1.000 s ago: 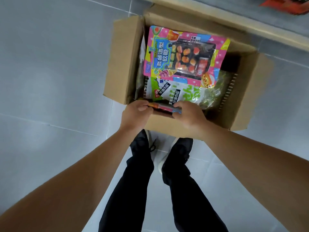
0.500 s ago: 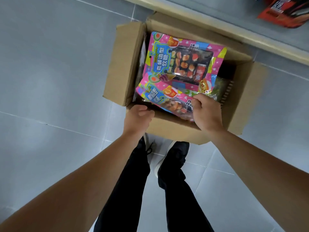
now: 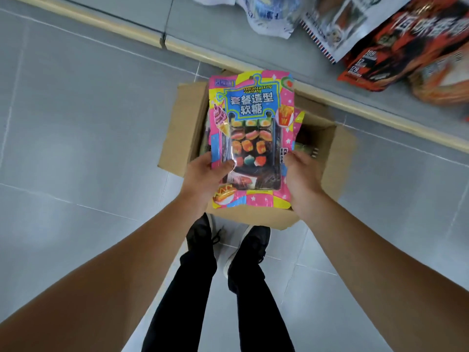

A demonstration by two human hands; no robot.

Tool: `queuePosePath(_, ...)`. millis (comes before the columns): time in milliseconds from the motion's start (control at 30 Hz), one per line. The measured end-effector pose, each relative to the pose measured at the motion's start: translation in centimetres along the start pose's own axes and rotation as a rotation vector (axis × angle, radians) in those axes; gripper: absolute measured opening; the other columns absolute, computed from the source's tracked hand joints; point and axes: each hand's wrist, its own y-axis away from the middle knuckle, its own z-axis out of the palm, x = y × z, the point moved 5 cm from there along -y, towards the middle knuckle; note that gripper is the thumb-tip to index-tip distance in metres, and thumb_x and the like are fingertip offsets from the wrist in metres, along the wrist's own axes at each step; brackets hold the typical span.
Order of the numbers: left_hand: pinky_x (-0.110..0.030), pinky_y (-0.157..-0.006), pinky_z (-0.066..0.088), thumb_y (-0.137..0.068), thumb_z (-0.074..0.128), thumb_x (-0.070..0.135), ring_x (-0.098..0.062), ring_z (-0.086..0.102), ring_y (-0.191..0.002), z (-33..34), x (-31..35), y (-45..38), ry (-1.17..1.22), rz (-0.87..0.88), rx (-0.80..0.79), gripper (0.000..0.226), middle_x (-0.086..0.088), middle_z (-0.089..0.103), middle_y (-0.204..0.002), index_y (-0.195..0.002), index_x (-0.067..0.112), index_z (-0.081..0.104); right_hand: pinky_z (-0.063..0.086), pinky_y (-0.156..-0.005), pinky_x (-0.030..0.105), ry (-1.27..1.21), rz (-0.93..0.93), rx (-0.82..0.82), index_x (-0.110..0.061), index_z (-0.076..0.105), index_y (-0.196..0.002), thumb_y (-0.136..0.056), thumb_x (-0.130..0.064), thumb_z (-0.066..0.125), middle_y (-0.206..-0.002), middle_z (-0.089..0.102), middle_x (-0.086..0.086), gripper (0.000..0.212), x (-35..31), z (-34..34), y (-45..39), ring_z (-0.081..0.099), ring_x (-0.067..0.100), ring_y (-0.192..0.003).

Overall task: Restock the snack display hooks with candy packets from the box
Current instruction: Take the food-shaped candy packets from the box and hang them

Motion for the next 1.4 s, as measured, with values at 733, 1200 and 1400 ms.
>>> queuePosePath(733, -0.028, -0.07, 0.048, -0.086, 0.071, 0.022, -0.015, 0.06, -0.074, -0.5, 38.5, 33.1, -0.216, 0.537, -0.154, 0.005, 0.001, 0.067, -0.077, -0.082, 0.023, 0.07, 0.052, -0.081, 0.045, -0.327, -0.223, 0.012, -0.014, 0.064, -0.078, -0.086, -0.022, 0.063, -0.09, 0.068, 0.01, 0.011, -30.2, -20.6, 32.6, 0.065, 0.029, -0.088)
queuePosePath(1200, -0.03, -0.064, 0.045, -0.087, 0.071, 0.023, -0.014, 0.058, -0.066, -2.4, 60.8, 53.3, -0.212, 1.109, -0.233, 0.009, -0.002, 0.066, -0.075, -0.08, 0.018, 0.072, 0.047, -0.076, 0.045, -0.563, -0.703, 0.142, -0.011, 0.064, -0.069, -0.079, -0.012, 0.059, -0.085, 0.061, 0.019, 0.012, -49.0, -31.7, 52.5, 0.057, 0.033, -0.082)
queuePosePath(1400, -0.021, -0.057, 0.045, -0.086, 0.071, 0.024, -0.008, 0.057, -0.061, -2.7, 66.7, 58.7, -0.177, 1.266, -0.262, 0.004, 0.01, 0.065, -0.064, -0.082, 0.024, 0.073, 0.042, -0.077, 0.038, -0.613, -0.859, 0.212, -0.011, 0.06, -0.082, -0.09, -0.01, 0.054, -0.095, 0.06, 0.013, 0.01, -53.7, -34.8, 58.4, 0.054, 0.025, -0.087)
